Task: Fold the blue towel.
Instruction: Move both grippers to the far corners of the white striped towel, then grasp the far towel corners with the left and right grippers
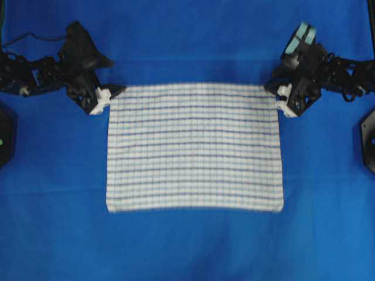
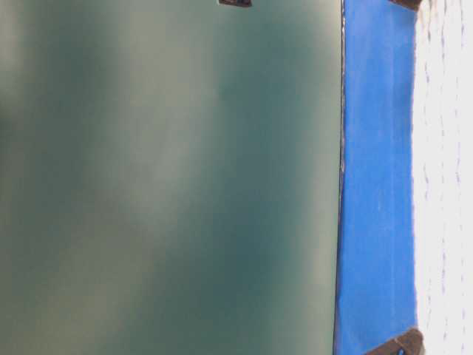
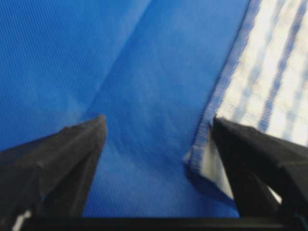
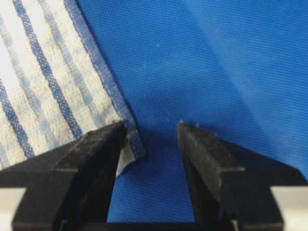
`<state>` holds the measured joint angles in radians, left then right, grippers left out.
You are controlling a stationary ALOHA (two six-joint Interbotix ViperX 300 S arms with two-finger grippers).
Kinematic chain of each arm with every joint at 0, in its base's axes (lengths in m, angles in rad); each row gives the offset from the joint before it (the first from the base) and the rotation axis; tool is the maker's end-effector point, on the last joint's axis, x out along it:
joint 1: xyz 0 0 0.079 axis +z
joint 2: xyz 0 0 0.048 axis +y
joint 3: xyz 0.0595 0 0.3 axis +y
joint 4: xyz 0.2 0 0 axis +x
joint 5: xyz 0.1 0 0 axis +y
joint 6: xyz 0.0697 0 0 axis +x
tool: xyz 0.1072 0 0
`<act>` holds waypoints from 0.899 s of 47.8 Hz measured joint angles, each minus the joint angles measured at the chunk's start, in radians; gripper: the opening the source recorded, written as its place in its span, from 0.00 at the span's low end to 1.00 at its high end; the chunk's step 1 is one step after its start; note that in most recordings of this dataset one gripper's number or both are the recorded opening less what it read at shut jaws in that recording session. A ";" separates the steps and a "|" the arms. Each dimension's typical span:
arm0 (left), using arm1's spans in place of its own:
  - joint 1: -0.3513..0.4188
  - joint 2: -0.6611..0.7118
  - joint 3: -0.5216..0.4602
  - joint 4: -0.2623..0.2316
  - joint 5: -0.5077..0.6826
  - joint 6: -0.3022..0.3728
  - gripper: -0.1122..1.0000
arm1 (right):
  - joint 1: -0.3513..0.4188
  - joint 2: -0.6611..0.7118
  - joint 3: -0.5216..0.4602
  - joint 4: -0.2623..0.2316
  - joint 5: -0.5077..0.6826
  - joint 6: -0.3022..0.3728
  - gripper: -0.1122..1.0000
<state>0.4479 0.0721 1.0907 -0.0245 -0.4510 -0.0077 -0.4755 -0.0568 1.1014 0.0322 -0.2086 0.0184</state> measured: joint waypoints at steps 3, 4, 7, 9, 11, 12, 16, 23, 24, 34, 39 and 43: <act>0.000 0.012 -0.003 0.000 -0.003 -0.002 0.85 | 0.000 0.005 -0.002 0.002 0.000 0.000 0.58; 0.002 0.014 -0.005 0.000 -0.003 -0.003 0.85 | 0.002 0.006 -0.002 0.002 0.000 0.000 0.57; 0.002 0.017 -0.006 -0.002 -0.002 -0.002 0.81 | 0.000 0.006 -0.003 0.002 0.000 0.000 0.55; 0.002 0.017 -0.008 -0.002 0.006 -0.003 0.76 | 0.002 0.008 -0.003 0.002 0.002 0.000 0.52; 0.002 0.015 -0.011 0.000 0.012 -0.003 0.69 | 0.000 0.008 -0.003 0.002 0.005 -0.002 0.47; 0.002 0.015 -0.012 0.000 0.017 -0.003 0.65 | 0.003 0.006 -0.005 0.003 0.006 0.000 0.43; -0.011 0.017 -0.020 -0.002 0.037 -0.005 0.46 | 0.026 0.008 -0.009 0.003 0.021 0.000 0.23; -0.054 0.017 -0.021 -0.002 0.063 -0.005 0.16 | 0.040 0.008 -0.017 0.003 0.041 0.002 0.14; -0.057 0.015 -0.021 -0.002 0.064 -0.005 0.13 | 0.040 0.008 -0.018 0.003 0.044 0.000 0.14; -0.064 0.014 -0.023 -0.006 0.078 -0.005 0.11 | 0.044 0.008 -0.023 0.003 0.046 0.000 0.14; -0.064 0.011 -0.028 -0.006 0.081 -0.005 0.11 | 0.043 0.006 -0.026 0.003 0.048 0.000 0.14; -0.064 0.006 -0.031 -0.006 0.092 0.006 0.11 | 0.041 -0.005 -0.029 0.003 0.049 -0.005 0.14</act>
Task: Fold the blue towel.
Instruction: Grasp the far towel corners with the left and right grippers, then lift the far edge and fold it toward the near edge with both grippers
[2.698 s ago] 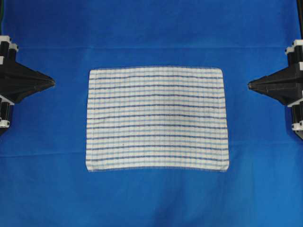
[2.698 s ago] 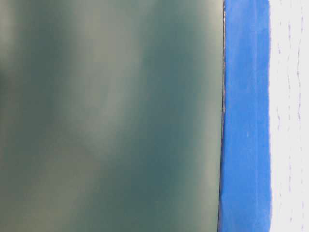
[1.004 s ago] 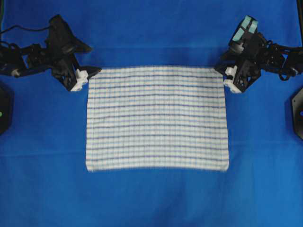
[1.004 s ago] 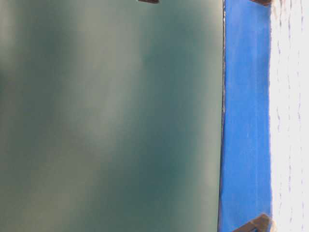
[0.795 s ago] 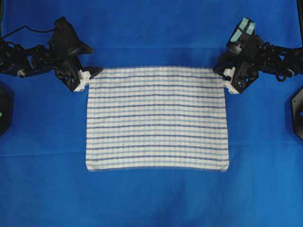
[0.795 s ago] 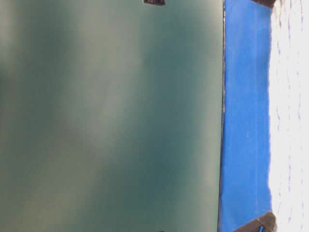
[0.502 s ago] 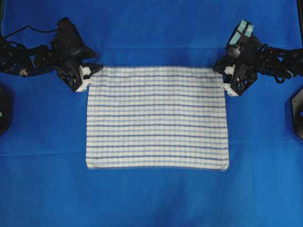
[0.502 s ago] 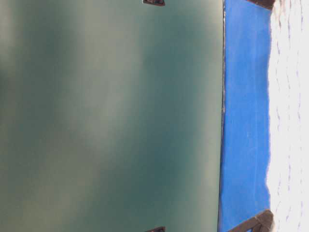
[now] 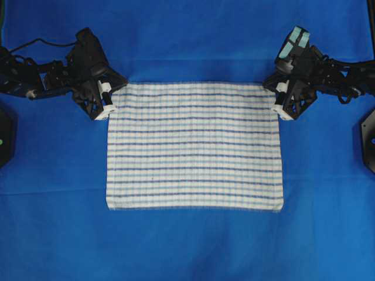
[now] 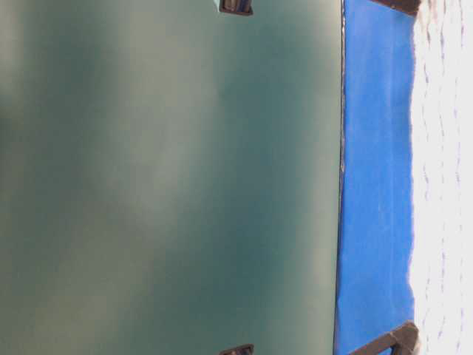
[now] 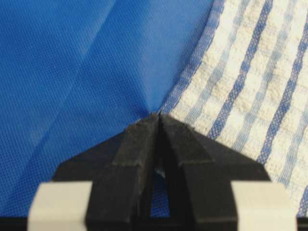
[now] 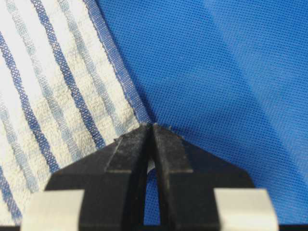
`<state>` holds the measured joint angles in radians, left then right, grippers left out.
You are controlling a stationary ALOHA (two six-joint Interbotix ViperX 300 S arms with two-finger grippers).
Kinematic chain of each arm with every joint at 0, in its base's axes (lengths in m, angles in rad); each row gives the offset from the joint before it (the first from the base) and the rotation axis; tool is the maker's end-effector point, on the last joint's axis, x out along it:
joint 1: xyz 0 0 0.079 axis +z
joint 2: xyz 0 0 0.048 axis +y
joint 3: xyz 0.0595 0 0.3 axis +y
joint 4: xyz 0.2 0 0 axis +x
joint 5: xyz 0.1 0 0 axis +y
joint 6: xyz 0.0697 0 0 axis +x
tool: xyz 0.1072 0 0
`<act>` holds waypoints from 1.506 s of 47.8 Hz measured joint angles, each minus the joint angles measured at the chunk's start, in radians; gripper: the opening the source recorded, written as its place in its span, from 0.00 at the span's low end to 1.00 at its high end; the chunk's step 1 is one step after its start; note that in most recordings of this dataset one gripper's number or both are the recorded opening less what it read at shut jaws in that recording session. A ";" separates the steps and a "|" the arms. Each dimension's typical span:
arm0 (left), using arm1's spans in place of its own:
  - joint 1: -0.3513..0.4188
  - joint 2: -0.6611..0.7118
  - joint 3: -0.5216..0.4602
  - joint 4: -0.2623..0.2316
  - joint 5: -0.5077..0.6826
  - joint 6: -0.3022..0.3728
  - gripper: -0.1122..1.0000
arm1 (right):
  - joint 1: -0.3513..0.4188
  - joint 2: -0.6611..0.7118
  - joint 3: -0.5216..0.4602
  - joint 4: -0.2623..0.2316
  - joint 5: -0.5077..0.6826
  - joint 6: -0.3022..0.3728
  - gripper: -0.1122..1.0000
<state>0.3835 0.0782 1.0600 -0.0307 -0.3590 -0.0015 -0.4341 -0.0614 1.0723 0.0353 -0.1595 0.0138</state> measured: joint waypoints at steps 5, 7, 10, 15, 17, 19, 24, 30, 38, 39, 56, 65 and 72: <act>0.000 -0.026 -0.002 0.000 0.038 0.012 0.11 | -0.012 -0.035 0.000 0.000 0.005 0.002 0.14; 0.000 -0.046 -0.008 0.002 0.072 0.014 0.11 | -0.018 -0.054 0.002 0.000 0.009 0.002 0.14; 0.000 -0.067 -0.015 0.003 0.104 0.015 0.11 | -0.023 -0.087 0.000 0.000 0.020 0.002 0.14; 0.008 -0.110 -0.028 0.005 0.153 0.017 0.11 | -0.028 -0.129 0.000 0.000 0.041 0.002 0.14; 0.014 -0.126 -0.029 0.005 0.167 0.017 0.11 | -0.031 -0.141 0.002 0.000 0.046 0.002 0.14; 0.018 -0.140 -0.029 0.005 0.179 0.015 0.11 | -0.031 -0.149 0.002 0.000 0.051 0.002 0.14; 0.026 -0.166 -0.031 0.006 0.192 0.017 0.11 | -0.032 -0.166 0.002 0.000 0.055 0.000 0.14; 0.028 -0.178 -0.029 0.006 0.196 0.017 0.11 | -0.032 -0.166 0.002 0.000 0.057 0.000 0.14; 0.025 -0.181 -0.029 0.006 0.204 0.015 0.11 | -0.031 -0.167 0.003 0.000 0.058 0.002 0.14; 0.021 -0.183 -0.029 0.006 0.206 0.012 0.11 | -0.031 -0.169 0.005 0.000 0.060 0.003 0.14; -0.120 -0.245 0.000 0.006 0.212 -0.009 0.11 | 0.104 -0.267 0.048 0.011 0.120 0.092 0.14; -0.233 -0.287 0.003 0.005 0.232 -0.037 0.11 | 0.206 -0.342 0.074 0.011 0.144 0.144 0.14; -0.316 -0.308 0.003 0.005 0.259 -0.086 0.11 | 0.299 -0.383 0.080 0.011 0.179 0.181 0.14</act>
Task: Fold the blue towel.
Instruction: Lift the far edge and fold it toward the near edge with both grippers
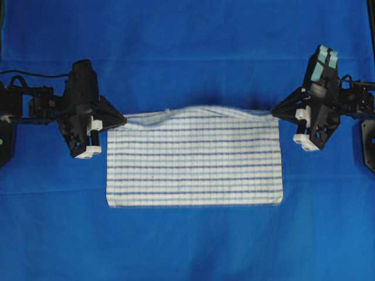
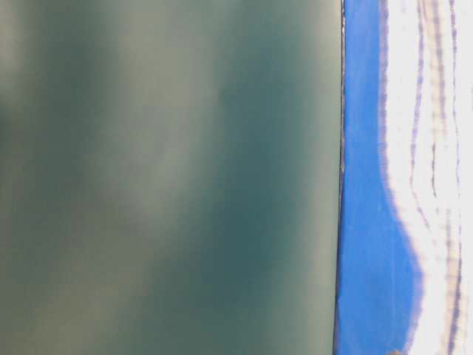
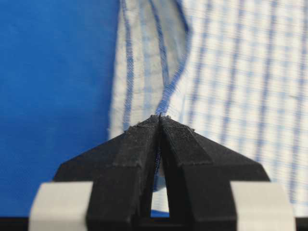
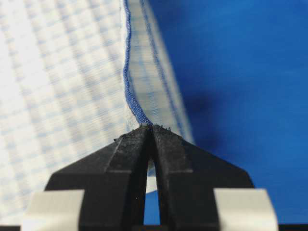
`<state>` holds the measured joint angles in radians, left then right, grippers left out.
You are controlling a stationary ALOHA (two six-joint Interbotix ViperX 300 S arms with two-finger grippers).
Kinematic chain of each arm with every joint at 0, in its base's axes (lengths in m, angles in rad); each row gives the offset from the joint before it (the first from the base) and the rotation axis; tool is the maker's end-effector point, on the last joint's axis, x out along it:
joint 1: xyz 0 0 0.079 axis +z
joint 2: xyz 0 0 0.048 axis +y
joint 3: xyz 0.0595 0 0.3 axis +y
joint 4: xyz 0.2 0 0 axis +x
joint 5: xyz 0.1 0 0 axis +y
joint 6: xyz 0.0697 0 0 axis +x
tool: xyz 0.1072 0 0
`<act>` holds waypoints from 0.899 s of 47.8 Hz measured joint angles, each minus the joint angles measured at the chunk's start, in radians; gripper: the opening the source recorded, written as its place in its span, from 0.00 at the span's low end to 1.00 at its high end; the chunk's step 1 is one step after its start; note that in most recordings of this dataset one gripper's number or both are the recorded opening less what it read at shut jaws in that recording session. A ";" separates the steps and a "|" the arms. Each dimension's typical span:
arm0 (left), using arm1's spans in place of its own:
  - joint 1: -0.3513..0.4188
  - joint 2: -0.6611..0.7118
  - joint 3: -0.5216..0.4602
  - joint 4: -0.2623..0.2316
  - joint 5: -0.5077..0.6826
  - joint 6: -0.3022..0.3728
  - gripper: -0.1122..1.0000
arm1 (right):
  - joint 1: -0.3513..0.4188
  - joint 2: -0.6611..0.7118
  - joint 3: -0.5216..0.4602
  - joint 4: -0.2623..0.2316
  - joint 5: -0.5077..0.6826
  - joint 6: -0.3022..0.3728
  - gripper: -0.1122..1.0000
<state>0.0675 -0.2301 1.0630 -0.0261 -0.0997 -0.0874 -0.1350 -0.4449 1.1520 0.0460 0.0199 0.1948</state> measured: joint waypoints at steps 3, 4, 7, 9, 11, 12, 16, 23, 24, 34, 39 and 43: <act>-0.032 -0.008 0.003 0.000 0.009 -0.032 0.11 | 0.040 -0.009 0.000 0.000 0.018 0.017 0.14; -0.044 -0.009 0.003 0.000 0.011 -0.038 0.11 | 0.051 -0.011 0.000 0.000 0.021 0.021 0.14; -0.075 -0.011 0.005 0.000 0.015 -0.061 0.11 | 0.086 -0.014 0.000 0.000 0.038 0.037 0.14; -0.097 -0.012 0.005 0.000 0.018 -0.081 0.11 | 0.104 -0.015 0.000 0.000 0.044 0.048 0.14; -0.118 -0.012 0.005 0.000 0.018 -0.092 0.11 | 0.130 -0.017 0.000 0.000 0.052 0.061 0.14; -0.127 -0.012 0.003 0.002 0.018 -0.097 0.11 | 0.140 -0.015 0.000 0.000 0.054 0.064 0.14; -0.164 -0.012 0.003 0.000 0.018 -0.121 0.11 | 0.178 -0.017 0.000 0.000 0.057 0.086 0.14; -0.230 -0.011 0.003 0.000 0.018 -0.160 0.11 | 0.242 -0.017 0.000 0.000 0.057 0.123 0.14; -0.238 -0.009 0.003 0.000 0.018 -0.164 0.11 | 0.250 -0.017 0.000 0.000 0.058 0.130 0.14; -0.301 -0.002 -0.002 0.000 0.014 -0.204 0.11 | 0.319 0.000 -0.008 0.000 0.057 0.181 0.14; -0.327 0.011 -0.012 0.000 0.011 -0.215 0.11 | 0.359 0.026 -0.020 0.000 0.057 0.201 0.14; -0.347 0.023 -0.025 0.000 0.012 -0.215 0.11 | 0.383 0.046 -0.028 0.000 0.057 0.212 0.14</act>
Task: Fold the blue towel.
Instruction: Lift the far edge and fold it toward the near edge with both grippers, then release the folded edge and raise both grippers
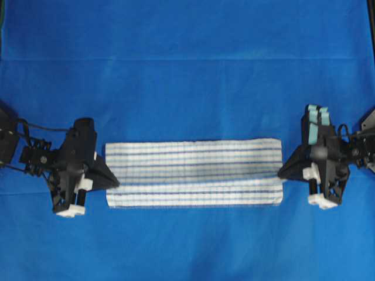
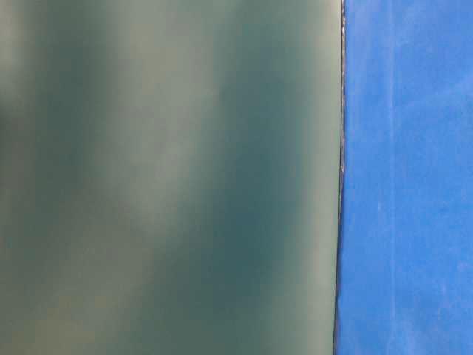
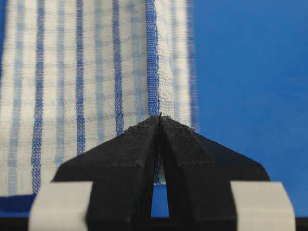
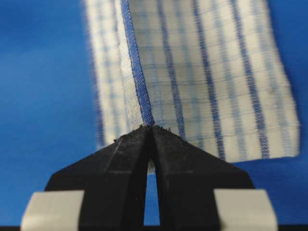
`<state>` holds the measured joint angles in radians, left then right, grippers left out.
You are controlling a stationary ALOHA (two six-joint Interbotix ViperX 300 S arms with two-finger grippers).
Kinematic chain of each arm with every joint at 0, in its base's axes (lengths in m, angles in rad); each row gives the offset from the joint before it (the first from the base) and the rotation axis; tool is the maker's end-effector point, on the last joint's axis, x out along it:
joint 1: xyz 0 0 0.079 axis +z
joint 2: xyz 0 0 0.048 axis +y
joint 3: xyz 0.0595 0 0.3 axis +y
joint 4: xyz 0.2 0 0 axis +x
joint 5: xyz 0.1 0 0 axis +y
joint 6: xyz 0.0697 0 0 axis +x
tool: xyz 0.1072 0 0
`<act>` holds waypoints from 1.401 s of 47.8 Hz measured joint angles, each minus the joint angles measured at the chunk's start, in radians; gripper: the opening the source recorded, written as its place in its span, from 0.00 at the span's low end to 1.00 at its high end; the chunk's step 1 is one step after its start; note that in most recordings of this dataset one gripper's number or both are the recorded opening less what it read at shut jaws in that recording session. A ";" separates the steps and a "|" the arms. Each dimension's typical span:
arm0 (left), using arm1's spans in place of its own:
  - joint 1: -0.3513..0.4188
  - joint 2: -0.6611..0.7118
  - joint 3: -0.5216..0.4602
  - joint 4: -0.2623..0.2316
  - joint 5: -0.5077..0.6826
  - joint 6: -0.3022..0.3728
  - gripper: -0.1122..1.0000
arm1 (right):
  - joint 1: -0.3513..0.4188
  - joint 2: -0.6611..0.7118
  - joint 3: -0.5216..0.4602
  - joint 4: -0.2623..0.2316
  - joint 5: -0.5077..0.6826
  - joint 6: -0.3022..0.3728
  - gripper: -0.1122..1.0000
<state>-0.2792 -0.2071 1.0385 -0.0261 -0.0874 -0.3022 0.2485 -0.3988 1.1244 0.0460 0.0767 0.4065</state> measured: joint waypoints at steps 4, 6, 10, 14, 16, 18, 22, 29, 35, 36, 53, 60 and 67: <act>-0.006 0.011 -0.009 0.000 0.005 -0.002 0.11 | 0.014 0.020 -0.012 0.000 0.000 0.009 0.14; -0.008 0.015 -0.012 0.000 0.006 0.002 0.11 | 0.015 0.031 -0.018 0.000 0.000 0.011 0.14; -0.006 0.021 -0.012 0.000 0.020 0.002 0.11 | 0.018 0.049 -0.028 0.000 0.000 0.011 0.14; -0.008 0.025 -0.012 0.000 0.031 0.003 0.11 | 0.018 0.064 -0.038 0.000 0.000 0.011 0.14; -0.008 0.025 -0.012 0.000 0.032 0.003 0.11 | 0.018 0.067 -0.043 0.000 0.000 0.011 0.14; -0.008 0.025 -0.012 0.002 0.034 0.003 0.11 | 0.020 0.072 -0.048 0.000 0.000 0.011 0.14; -0.008 0.025 -0.012 0.002 0.034 0.003 0.11 | 0.025 0.084 -0.055 0.000 0.000 0.011 0.14; -0.008 0.026 -0.012 0.000 0.035 0.002 0.13 | 0.029 0.106 -0.072 0.000 0.005 0.025 0.14; -0.008 0.025 -0.012 0.000 0.035 0.002 0.32 | 0.029 0.115 -0.083 0.000 0.017 0.034 0.30; -0.008 0.025 -0.012 0.000 0.035 0.002 0.38 | 0.029 0.117 -0.083 0.000 0.018 0.034 0.36; 0.075 -0.014 -0.009 0.000 0.044 0.020 0.81 | -0.054 0.061 -0.071 -0.043 0.026 0.032 0.64; 0.150 -0.032 0.005 0.002 0.051 0.043 0.80 | -0.161 0.044 -0.058 -0.075 0.038 0.023 0.64; 0.198 -0.037 0.008 0.000 0.055 0.078 0.80 | -0.222 0.051 -0.057 -0.117 0.048 0.023 0.64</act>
<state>-0.0813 -0.2439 1.0462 -0.0261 -0.0322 -0.2240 0.0261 -0.3482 1.0677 -0.0706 0.1243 0.4295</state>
